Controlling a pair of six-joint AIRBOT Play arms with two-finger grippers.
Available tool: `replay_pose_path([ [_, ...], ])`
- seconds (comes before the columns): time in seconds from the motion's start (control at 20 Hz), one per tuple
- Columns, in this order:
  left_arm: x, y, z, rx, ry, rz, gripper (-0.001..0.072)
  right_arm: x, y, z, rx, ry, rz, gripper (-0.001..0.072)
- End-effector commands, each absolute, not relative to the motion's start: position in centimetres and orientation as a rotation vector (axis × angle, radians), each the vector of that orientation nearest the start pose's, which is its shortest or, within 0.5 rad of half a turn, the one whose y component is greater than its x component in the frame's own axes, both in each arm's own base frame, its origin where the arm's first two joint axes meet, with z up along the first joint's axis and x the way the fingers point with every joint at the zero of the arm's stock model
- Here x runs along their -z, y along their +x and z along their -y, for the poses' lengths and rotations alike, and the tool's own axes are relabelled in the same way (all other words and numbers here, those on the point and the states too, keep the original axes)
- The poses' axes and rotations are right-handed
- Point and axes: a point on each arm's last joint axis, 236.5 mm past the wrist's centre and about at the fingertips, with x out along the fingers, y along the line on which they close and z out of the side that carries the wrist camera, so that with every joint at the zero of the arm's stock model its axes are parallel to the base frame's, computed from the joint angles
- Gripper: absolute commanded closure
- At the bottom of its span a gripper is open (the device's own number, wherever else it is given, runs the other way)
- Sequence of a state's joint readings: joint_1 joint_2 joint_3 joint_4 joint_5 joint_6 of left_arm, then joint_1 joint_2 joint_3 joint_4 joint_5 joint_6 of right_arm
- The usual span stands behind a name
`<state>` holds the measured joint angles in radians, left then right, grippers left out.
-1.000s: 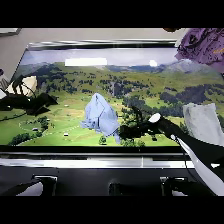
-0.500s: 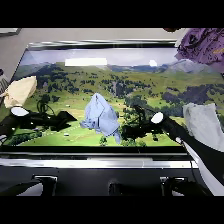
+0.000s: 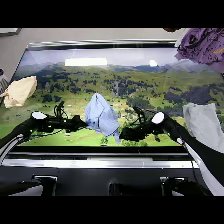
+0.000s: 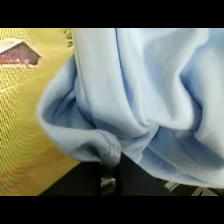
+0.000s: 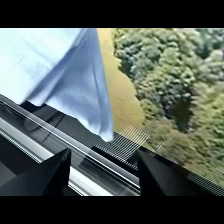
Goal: Fold the clothes and pants, and hang the long-sleeved shirts on hangers.
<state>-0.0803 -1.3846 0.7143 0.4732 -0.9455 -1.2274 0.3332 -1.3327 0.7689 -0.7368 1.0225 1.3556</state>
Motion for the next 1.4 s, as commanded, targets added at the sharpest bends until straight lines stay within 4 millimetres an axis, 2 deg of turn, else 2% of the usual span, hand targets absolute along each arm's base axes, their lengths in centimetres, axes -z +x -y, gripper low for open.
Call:
replay_pose_path([
  [0.0, 7.6, 32.7, 19.8, 0.434, -0.876, -1.366, 0.0682, 6.5, 25.9, -25.0, -0.609, 0.531, -1.524, 0.0170],
  [0.05, 7.6, 32.7, 19.8, 0.432, -0.878, -1.363, 0.0682, 6.5, 26.0, -25.2, -0.608, 0.542, -1.521, 0.0121],
  [0.2, 7.6, 32.8, 19.8, 0.431, -0.878, -1.362, 0.0682, 6.9, 25.9, -25.8, -0.635, 0.564, -1.532, 0.0074],
  [0.4, 7.6, 32.7, 19.8, 0.431, -0.878, -1.363, 0.0682, 8.4, 26.1, -26.4, -0.635, 0.602, -1.557, 0.0081],
  [0.5, 7.6, 32.8, 19.8, 0.431, -0.878, -1.362, 0.0682, 8.5, 26.5, -27.3, -0.653, 0.662, -1.547, 0.0126],
  [0.55, 7.6, 32.8, 19.8, 0.431, -0.878, -1.362, 0.0682, 8.7, 26.7, -27.5, -0.649, 0.681, -1.544, 0.0176],
  [0.6, 7.6, 32.8, 19.8, 0.431, -0.878, -1.362, 0.0682, 8.9, 27.0, -27.5, -0.638, 0.688, -1.540, 0.0282],
  [0.65, 7.6, 32.8, 19.8, 0.431, -0.878, -1.362, 0.0682, 9.0, 27.4, -27.4, -0.627, 0.687, -1.526, 0.0523],
  [0.7, 7.6, 32.8, 19.8, 0.431, -0.878, -1.362, 0.0682, 8.8, 27.8, -27.4, -0.619, 0.701, -1.511, 0.0676],
  [0.85, 6.7, 33.5, 19.0, 0.428, -0.885, -1.330, 0.0685, 6.9, 29.4, -27.5, -0.636, 0.681, -1.434, 0.0676],
  [0.95, 4.1, 35.4, 17.1, 0.427, -0.899, -1.247, 0.0686, 4.7, 30.9, -26.7, -0.623, 0.591, -1.371, 0.0676],
  [1.0, 2.1, 36.6, 15.5, 0.424, -0.894, -1.190, 0.0687, 3.1, 32.1, -25.7, -0.592, 0.516, -1.326, 0.0676],
  [1.1, -2.7, 39.0, 11.2, 0.378, -0.839, -1.081, 0.0687, -1.4, 35.2, -22.7, -0.504, 0.338, -1.194, 0.0676],
  [1.15, -5.4, 39.9, 8.8, 0.348, -0.786, -1.025, 0.0686, -4.6, 37.2, -20.7, -0.441, 0.250, -1.102, 0.0676],
  [1.25, -12.2, 41.1, 3.6, 0.257, -0.655, -0.893, 0.0687, -12.5, 40.3, -16.8, -0.319, 0.113, -0.907, 0.0676],
  [1.35, -19.7, 41.1, -0.9, 0.162, -0.525, -0.740, 0.0686, -21.5, 41.7, -13.5, -0.228, 0.021, -0.705, 0.0676],
])
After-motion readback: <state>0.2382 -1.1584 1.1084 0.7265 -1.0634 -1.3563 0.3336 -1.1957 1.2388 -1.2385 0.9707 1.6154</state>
